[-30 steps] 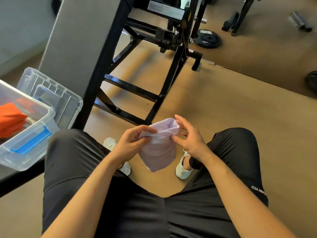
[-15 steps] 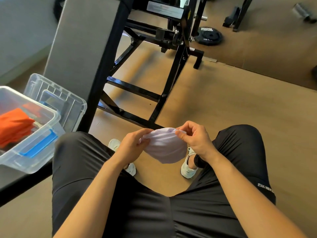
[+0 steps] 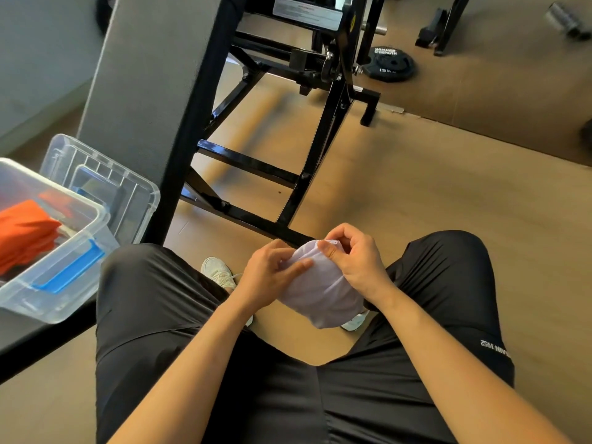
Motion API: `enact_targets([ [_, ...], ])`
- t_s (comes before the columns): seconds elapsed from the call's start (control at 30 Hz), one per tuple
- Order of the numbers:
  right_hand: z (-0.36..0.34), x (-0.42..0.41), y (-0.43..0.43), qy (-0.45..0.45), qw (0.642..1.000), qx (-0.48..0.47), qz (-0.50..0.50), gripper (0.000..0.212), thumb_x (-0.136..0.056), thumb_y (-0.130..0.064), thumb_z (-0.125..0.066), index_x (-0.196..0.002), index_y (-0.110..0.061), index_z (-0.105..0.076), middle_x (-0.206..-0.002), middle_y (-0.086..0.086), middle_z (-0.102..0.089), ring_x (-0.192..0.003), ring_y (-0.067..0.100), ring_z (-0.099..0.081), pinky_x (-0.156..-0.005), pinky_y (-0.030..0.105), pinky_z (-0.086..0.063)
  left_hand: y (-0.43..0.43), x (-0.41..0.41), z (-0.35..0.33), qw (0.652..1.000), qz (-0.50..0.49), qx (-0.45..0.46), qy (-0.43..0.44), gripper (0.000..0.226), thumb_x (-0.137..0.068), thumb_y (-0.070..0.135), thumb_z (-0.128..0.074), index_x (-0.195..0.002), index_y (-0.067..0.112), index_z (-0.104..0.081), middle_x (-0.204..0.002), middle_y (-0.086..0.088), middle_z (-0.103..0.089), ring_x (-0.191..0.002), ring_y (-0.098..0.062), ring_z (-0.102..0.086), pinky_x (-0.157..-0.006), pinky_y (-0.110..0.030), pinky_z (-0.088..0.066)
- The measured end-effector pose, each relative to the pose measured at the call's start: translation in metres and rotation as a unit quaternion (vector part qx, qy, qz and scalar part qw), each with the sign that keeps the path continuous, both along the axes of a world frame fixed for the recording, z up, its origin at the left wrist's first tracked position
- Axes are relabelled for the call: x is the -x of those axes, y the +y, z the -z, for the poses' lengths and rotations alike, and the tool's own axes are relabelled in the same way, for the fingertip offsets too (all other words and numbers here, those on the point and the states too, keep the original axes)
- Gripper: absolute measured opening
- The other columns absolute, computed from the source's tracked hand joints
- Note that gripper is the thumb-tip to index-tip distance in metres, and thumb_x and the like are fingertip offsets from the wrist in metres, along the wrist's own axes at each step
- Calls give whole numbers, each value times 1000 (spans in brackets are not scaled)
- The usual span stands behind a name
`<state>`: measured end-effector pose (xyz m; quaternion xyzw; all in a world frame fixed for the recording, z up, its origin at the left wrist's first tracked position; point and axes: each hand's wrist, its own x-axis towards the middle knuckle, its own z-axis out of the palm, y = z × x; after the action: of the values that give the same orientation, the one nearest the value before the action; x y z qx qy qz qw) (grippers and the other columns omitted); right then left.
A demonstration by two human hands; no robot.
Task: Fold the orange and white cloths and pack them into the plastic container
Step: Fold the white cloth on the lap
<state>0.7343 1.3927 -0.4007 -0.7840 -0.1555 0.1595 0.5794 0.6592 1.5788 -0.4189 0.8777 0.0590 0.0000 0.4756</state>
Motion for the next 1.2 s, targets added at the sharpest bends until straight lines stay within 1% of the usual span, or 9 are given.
enact_targets([
  [0.2, 3, -6, -5, 83, 995, -24, -57, 54, -73, -51, -79, -117, -24, -63, -106, -2, -73, -99, 16, -71, -81, 30, -59, 7, 1, -18, 971, -110, 212, 8, 24, -97, 33, -63, -95, 14, -77, -89, -18, -74, -80, -31, -73, -73, -53, -59],
  [0.33, 5, -4, -6, 62, 996, -41, -53, 35, -80, -32, -81, -112, -20, -70, -102, 3, -75, -97, 23, -71, -82, 36, -58, 11, 0, -23, 938, -204, 280, -22, 16, -98, 31, -63, -99, 24, -77, -95, -8, -78, -85, -19, -71, -76, -41, -60],
  [0.43, 1, -3, -6, 53, 995, -79, 22, 24, -86, -33, -73, -88, -9, -74, -79, 8, -74, -70, 21, -65, -65, 40, -52, 16, -1, -21, 910, -275, 310, -31, 21, -98, 36, -62, -103, 23, -78, -101, -8, -77, -91, -21, -70, -80, -37, -60],
  [0.5, 3, -4, -6, 42, 994, -86, 58, 43, -91, -38, -69, -73, 1, -66, -64, 10, -59, -61, 19, -49, -58, 37, -39, 15, -1, -21, 905, -286, 315, -35, 25, -99, 36, -61, -106, 19, -78, -103, -9, -76, -91, -20, -69, -81, -38, -60],
  [0.57, 7, -5, -6, 60, 990, -91, 85, 45, -94, -36, -67, -74, 5, -65, -68, 16, -57, -64, 21, -48, -61, 37, -38, 11, -1, -22, 909, -278, 307, -39, 25, -100, 35, -60, -108, 18, -77, -98, -2, -76, -87, -13, -69, -79, -35, -60],
  [0.67, 6, -8, -9, 72, 991, -70, 89, 8, -93, -17, -68, -92, -13, -75, -89, 3, -74, -81, 14, -65, -73, 31, -49, 12, 0, -25, 922, -244, 296, -44, 20, -101, 33, -57, -105, 26, -76, -91, 9, -76, -85, -9, -70, -78, -35, -62],
  [0.8, 0, -9, -9, 2, 999, -37, -12, 37, -90, -6, -69, -123, -23, -69, -118, -7, -71, -104, 9, -67, -87, 19, -54, 15, 1, -27, 936, -196, 292, -34, 18, -100, 31, -57, -102, 30, -75, -91, 9, -75, -88, -13, -69, -79, -34, -60],
  [1.0, -1, -6, -10, -7, 996, -70, 52, 18, -89, -10, -72, -94, -26, -79, -91, -8, -79, -90, 13, -74, -76, 25, -58, 16, 1, -25, 923, -243, 295, -46, 23, -101, 31, -57, -109, 21, -76, -94, 6, -76, -86, -5, -68, -77, -25, -58],
  [1.2, 2, -10, -12, 41, 989, -88, 110, 10, -85, -9, -76, -88, -19, -80, -86, 1, -79, -83, 16, -75, -76, 26, -58, 11, -1, -21, 907, -282, 308, -49, 20, -101, 34, -58, -98, 31, -78, -92, 8, -76, -88, -9, -68, -87, -40, -58],
])
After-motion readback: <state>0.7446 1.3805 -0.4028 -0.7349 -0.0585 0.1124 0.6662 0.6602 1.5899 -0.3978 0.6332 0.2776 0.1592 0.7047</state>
